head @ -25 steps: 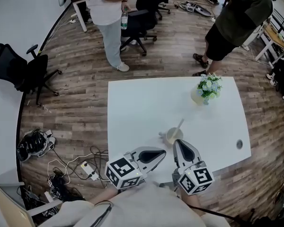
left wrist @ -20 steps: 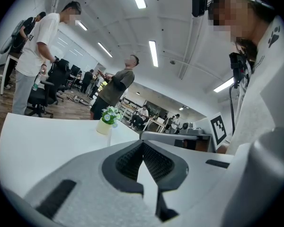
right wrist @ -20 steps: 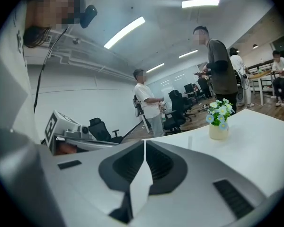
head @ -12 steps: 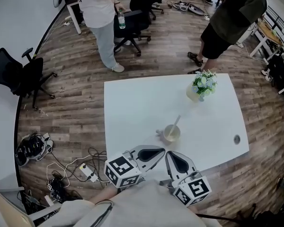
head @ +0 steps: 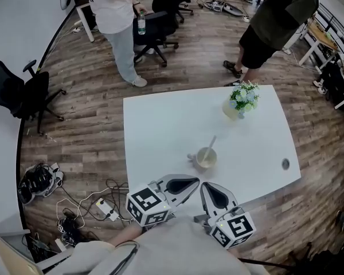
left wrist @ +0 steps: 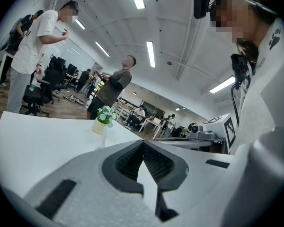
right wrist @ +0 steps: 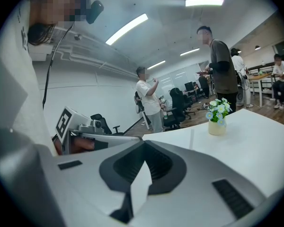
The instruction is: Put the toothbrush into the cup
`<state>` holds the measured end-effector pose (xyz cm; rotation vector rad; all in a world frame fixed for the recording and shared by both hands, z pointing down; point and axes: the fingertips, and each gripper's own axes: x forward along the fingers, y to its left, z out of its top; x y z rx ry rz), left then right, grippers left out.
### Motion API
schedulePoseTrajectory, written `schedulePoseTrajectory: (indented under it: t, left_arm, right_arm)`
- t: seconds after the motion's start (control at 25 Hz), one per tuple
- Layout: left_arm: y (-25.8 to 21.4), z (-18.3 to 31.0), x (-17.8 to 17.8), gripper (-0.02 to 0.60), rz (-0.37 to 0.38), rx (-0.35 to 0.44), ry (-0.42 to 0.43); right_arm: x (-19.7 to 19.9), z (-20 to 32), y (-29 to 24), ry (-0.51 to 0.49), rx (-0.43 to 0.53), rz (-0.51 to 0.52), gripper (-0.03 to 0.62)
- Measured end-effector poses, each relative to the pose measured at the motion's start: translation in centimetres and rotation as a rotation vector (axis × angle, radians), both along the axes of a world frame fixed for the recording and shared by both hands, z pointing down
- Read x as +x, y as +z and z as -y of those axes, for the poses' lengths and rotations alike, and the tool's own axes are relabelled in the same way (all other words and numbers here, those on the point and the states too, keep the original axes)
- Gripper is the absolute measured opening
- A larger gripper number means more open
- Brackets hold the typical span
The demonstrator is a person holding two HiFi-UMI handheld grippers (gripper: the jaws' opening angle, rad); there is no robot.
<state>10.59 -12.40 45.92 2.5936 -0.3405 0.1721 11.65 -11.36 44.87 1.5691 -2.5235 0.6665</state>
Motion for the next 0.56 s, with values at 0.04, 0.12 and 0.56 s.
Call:
schedulePoseTrajectory:
  t: [0.04,0.12,0.56]
  left_arm:
    - [-0.02,-0.03,-0.02,0.005,-0.001,0.000,0.000]
    - [-0.02,-0.08,-0.08,0.005,-0.002,0.001,0.002]
    - [-0.26,-0.78,-0.44,0.005,-0.007,-0.002,0.004]
  right_arm:
    - [-0.02,-0.04,0.01,0.000,0.000,-0.001,0.020]
    - [-0.11,-0.05,0.01,0.000,0.000,-0.002,0.020]
    - [-0.41,-0.86,-0.39,0.007,0.012,-0.013,0.018]
